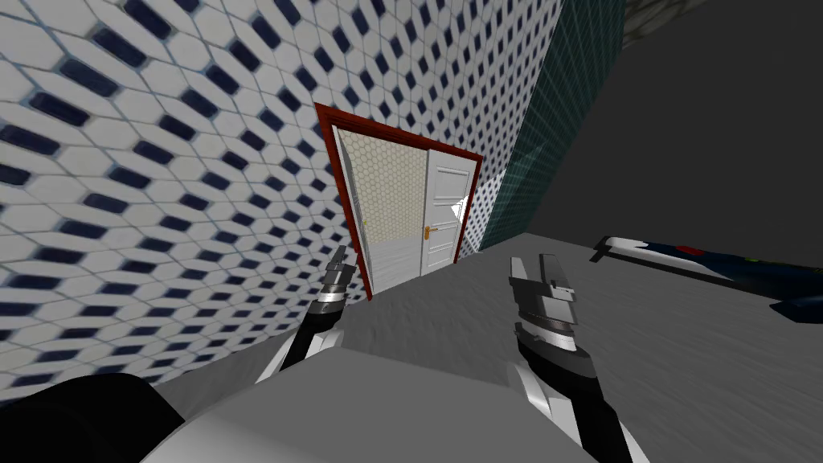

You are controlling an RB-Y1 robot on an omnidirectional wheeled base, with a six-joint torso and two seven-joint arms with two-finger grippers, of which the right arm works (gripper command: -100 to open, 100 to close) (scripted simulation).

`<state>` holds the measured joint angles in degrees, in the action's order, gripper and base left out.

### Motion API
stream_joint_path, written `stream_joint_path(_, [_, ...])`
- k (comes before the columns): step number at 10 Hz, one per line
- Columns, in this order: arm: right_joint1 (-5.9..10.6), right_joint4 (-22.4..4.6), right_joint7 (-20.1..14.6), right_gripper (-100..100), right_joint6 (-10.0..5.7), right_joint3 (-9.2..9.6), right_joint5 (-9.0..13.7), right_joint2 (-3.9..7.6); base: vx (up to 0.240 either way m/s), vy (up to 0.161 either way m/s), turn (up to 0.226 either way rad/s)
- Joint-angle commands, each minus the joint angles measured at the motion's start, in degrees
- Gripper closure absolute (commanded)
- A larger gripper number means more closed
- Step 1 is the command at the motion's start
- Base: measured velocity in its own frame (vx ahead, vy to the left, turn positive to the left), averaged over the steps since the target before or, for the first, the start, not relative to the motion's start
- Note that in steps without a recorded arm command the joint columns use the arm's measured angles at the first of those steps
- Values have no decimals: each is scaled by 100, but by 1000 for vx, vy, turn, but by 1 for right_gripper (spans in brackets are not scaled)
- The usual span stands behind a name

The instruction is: Push the door open

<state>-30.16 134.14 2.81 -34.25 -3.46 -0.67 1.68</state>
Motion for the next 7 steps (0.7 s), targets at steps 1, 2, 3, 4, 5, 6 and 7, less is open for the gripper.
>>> stream_joint_path(1, [105, -161, -35, -100, 31, 105, 5, 47, 147, 46, -44])
stream_joint_path(2, [188, -288, -63, -100, 56, 188, 9, 79, 182, -55, -59])
stream_joint_path(3, [243, -373, -82, -100, 73, 243, 11, 100, 186, -80, -25])
stream_joint_path(4, [319, -489, -107, -100, 95, 319, 15, 123, 187, -76, -38])
stream_joint_path(5, [359, -550, -121, -100, 107, 358, 17, 135, 166, -38, -26])
stream_joint_path(6, [438, -671, -147, -100, 131, 438, 21, 160, 138, -33, -33])
stream_joint_path(7, [523, -802, -176, -100, 156, 523, 25, 184, 164, -31, -43])
